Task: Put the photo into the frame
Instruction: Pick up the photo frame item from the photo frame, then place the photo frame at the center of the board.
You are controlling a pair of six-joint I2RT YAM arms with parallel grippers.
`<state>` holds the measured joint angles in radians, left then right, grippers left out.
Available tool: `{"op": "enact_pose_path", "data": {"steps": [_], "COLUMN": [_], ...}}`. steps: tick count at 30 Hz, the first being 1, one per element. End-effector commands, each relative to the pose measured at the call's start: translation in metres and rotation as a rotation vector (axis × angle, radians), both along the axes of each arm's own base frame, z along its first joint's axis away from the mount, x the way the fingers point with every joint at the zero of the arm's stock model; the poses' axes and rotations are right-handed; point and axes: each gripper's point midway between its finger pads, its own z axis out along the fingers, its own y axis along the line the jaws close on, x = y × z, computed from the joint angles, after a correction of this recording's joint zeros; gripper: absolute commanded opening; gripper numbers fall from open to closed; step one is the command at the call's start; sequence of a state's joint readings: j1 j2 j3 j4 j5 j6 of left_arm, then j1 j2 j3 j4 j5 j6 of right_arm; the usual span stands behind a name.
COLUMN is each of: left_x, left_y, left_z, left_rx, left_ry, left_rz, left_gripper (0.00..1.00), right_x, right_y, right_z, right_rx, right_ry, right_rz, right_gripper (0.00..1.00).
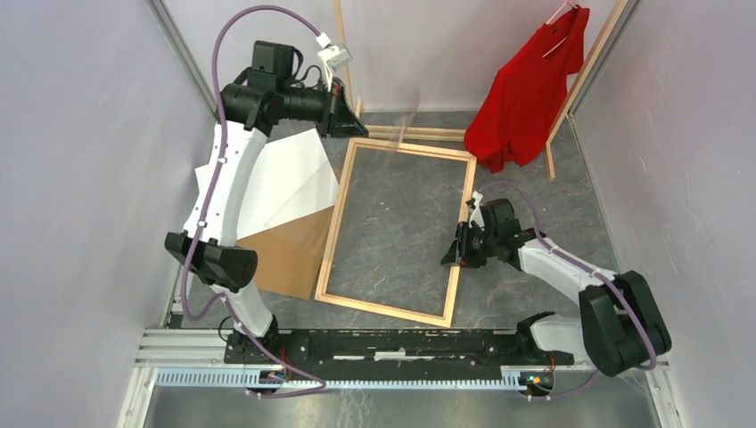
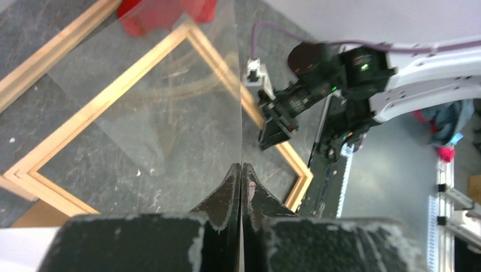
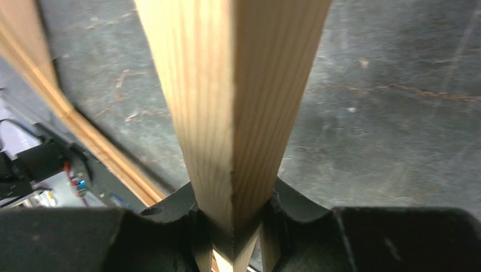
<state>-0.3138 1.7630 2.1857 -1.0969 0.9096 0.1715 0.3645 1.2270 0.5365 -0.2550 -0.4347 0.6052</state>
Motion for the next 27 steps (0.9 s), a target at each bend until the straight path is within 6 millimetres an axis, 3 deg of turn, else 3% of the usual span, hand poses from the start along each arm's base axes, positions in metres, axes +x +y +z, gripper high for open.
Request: {"op": "enact_pose_path", "data": {"steps": [1, 5, 7, 10, 15, 22, 24, 27], "left_x": [-0.023, -0.042, -0.05, -0.053, -0.036, 0.004, 0.01, 0.012], "left_y": [0.003, 0.008, 0.01, 0.011, 0.018, 0.047, 0.057, 0.067], "left_z": [0.086, 0.133, 0.145, 0.149, 0.138, 0.101, 0.091, 0.085], "left_rx": [-0.238, -0.398, -0.444, -0.454, -0.388, -0.145, -0.078, -0.021], "left_ry": [-0.08, -0.067, -0.115, -0.113, -0.203, -0.396, -0.424, -0.461], "left_rz": [-0.064, -0.126, -0.16, -0.165, -0.062, 0.179, 0.229, 0.268], "left_gripper": [0.02, 0.02, 0.02, 0.02, 0.02, 0.02, 0.02, 0.02], "right_x": [0.019, 0.023, 0.027, 0.031, 0.033, 0.019, 0.015, 0.013], "right_y": [-0.022, -0.027, -0.031, -0.036, -0.049, -0.069, -0.073, -0.074], "right_z": [-0.018, -0.031, -0.035, -0.04, -0.049, -0.064, -0.066, -0.066], "right_rx": [-0.19, -0.236, -0.266, -0.311, -0.396, -0.497, -0.506, -0.503], "right_ry": [-0.062, -0.025, -0.023, -0.021, 0.019, 0.087, 0.089, 0.088], "right_rz": [0.021, 0.014, 0.008, 0.005, -0.011, -0.037, -0.059, -0.08], "right_gripper": [0.03, 0.02, 0.01, 0.01, 0.02, 0.09, 0.16, 0.4]}}
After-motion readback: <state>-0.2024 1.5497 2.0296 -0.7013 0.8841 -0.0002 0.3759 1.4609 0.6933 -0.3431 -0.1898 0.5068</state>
